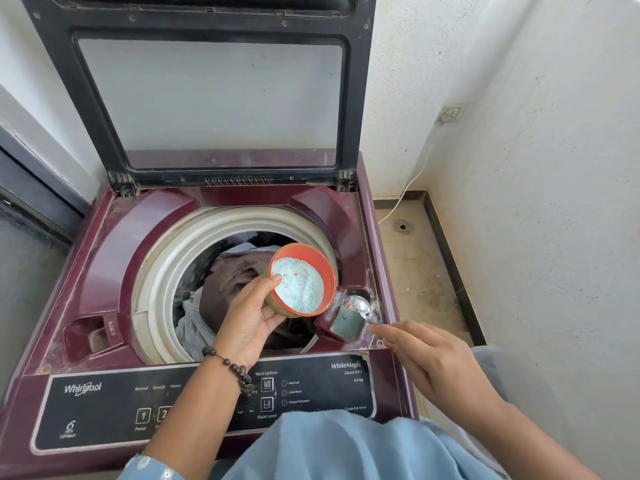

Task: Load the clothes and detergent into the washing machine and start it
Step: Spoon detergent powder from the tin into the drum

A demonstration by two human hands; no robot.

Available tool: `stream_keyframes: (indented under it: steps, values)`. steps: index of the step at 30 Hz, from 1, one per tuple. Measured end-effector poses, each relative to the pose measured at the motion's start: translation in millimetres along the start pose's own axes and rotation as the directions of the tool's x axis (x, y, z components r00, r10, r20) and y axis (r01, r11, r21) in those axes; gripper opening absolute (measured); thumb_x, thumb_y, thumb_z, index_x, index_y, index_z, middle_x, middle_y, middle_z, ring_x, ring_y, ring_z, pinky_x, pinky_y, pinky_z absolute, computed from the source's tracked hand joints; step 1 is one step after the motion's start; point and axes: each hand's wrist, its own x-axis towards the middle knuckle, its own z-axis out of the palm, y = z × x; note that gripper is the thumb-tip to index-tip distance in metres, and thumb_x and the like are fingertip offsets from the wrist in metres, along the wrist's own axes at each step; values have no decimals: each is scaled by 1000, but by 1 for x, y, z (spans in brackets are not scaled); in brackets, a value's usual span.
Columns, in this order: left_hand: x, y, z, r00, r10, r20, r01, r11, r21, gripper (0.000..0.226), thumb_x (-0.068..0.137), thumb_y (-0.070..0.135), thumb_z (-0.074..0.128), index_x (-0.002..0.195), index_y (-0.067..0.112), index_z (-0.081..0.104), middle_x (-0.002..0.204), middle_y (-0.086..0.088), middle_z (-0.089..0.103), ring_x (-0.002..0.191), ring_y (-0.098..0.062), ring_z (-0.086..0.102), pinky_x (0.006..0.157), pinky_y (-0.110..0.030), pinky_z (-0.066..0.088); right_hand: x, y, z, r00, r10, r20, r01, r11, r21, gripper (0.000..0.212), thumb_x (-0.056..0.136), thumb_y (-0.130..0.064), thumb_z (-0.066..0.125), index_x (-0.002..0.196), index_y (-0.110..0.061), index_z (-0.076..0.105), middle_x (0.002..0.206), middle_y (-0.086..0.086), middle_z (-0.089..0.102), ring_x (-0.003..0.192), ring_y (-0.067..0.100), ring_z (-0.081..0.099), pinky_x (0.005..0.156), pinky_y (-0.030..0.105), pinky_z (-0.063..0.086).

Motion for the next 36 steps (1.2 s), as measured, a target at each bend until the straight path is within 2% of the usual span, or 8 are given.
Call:
stream_keyframes:
  steps: [5, 8, 11, 15, 18, 29, 33, 36]
  values:
    - [-3, 1, 3, 1000, 0, 0, 0, 1000, 8, 17, 94, 16, 60, 110, 14, 64, 111, -11, 70, 97, -20, 68, 81, -33, 55, -5, 2, -16, 999, 50, -3, -49, 982, 180, 33, 100, -22, 45, 128, -22, 62, 109, -19, 64, 97, -5, 62, 79, 15, 50]
    - [-5, 0, 6, 1000, -2, 16, 2, 1000, 5, 18, 94, 16, 60, 112, 12, 64, 113, -12, 70, 98, -21, 68, 83, -35, 56, -6, -3, -15, 970, 243, 2, -224, 890, 396, 32, 102, -30, 44, 127, -27, 64, 100, -13, 73, 87, 0, 68, 76, 16, 52]
    - [-9, -1, 12, 998, -44, 37, 45, 999, -29, 19, 94, 18, 59, 111, 10, 63, 111, -12, 70, 95, -21, 69, 72, -31, 58, 9, -15, -7, 839, 538, 83, -403, 512, 758, 28, 98, -25, 49, 116, -27, 71, 96, 2, 77, 72, 10, 69, 64, 20, 53]
    - [-13, -5, 20, 993, -96, 64, 99, 994, -46, 22, 93, 22, 60, 112, 11, 63, 105, -11, 72, 88, -18, 72, 65, -29, 59, 34, -28, 9, 652, 706, 278, -361, -34, 932, 32, 95, -23, 49, 118, -9, 67, 105, 14, 75, 58, 16, 61, 55, 22, 48]
    - [-15, -7, 24, 991, -105, 87, 109, 993, -42, 28, 88, 23, 64, 111, 9, 65, 105, -13, 73, 89, -21, 73, 67, -31, 60, 42, -30, 17, 600, 707, 375, -327, -211, 921, 33, 99, -19, 47, 122, -2, 63, 106, 17, 73, 56, 15, 58, 53, 22, 46]
    - [-21, -7, 28, 989, -78, 124, 91, 991, -95, 35, 81, 27, 66, 112, 10, 64, 92, -8, 76, 84, -19, 74, 67, -31, 61, 46, -24, 17, 649, 672, 358, -409, -89, 908, 29, 90, -22, 61, 116, -12, 68, 85, 12, 69, 54, 12, 54, 53, 21, 45]
    - [-28, -7, 37, 981, -82, 177, 101, 989, -105, 48, 73, 30, 68, 115, 8, 62, 94, -10, 76, 88, -21, 74, 70, -34, 62, 30, -20, 15, 670, 660, 341, -404, -62, 913, 61, 76, -18, 70, 134, -19, 53, 79, 9, 61, 61, 13, 57, 59, 25, 52]
    - [-35, -10, 49, 966, -94, 240, 118, 989, -87, 49, 72, 31, 68, 115, 8, 63, 95, -9, 75, 89, -20, 74, 75, -34, 62, 18, -15, 12, 730, 627, 272, -410, 83, 909, 89, 72, -11, 83, 145, -29, 37, 103, 11, 66, 88, 19, 64, 81, 30, 57]
